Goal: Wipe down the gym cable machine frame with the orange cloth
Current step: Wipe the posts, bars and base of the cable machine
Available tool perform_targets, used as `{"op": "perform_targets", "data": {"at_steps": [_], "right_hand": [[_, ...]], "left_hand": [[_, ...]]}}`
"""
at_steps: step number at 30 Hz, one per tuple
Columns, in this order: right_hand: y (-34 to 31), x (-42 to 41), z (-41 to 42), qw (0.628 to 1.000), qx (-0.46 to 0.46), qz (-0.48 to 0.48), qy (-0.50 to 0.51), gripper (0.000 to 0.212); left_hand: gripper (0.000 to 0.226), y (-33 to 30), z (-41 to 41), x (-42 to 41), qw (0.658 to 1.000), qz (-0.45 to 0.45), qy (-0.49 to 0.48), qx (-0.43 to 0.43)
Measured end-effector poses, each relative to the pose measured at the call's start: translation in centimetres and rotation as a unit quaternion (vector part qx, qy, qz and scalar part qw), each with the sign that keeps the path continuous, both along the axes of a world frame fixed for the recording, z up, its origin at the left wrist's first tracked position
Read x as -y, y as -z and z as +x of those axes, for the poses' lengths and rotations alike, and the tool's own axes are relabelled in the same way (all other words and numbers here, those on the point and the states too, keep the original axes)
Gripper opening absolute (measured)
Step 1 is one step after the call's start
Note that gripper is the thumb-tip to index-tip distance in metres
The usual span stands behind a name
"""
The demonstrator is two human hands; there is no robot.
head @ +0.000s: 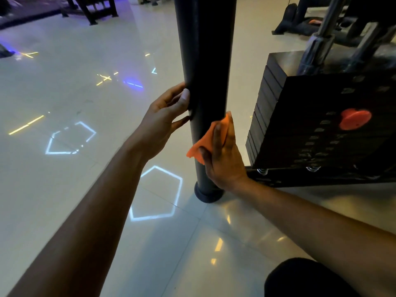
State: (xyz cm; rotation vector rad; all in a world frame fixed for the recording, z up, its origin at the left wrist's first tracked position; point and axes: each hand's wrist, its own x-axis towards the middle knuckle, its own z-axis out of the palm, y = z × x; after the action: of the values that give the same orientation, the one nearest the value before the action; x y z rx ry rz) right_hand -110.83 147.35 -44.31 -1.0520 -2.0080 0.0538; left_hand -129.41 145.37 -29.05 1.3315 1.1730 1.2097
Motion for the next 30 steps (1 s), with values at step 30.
{"op": "perform_targets", "data": {"at_steps": [30], "right_hand": [[4.6,1.4,-1.0,0.999,-0.03,-0.045,-0.005,0.094]], "left_hand": [[0.045,6.5,0.3,0.5,0.999,-0.048,-0.002,-0.006]]}}
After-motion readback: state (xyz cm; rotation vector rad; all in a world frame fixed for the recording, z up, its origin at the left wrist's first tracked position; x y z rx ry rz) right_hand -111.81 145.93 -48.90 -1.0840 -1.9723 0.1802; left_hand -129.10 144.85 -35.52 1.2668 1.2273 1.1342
